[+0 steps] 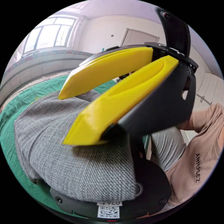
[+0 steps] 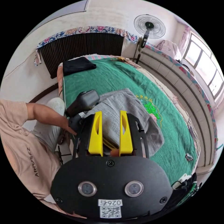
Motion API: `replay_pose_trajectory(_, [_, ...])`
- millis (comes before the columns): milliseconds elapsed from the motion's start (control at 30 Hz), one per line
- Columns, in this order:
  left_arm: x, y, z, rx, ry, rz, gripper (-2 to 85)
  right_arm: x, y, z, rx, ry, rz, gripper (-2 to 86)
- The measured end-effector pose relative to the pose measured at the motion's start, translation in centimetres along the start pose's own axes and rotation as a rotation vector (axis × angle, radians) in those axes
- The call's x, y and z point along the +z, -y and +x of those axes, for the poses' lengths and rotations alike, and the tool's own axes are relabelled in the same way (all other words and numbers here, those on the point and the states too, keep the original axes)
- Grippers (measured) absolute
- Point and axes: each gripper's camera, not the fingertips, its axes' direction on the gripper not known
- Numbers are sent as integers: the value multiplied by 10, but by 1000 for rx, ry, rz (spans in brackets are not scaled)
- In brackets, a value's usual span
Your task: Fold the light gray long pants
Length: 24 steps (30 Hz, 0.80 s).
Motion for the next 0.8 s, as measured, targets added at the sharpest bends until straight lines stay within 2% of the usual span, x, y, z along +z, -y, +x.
replay_pose_trajectory(367, [-9,-40,-86,-380,-453,114,122,3,-8,24,-106,26,-57,67])
replay_pose_trajectory(533, [-12,-49,-97,-386,-439,125,128,26,2,27,-107,43,-91,68])
replay_pose_trajectory(800, [-19,-66,-119,-476,-485,178,130,53,11,38,-80,-42,-148,67])
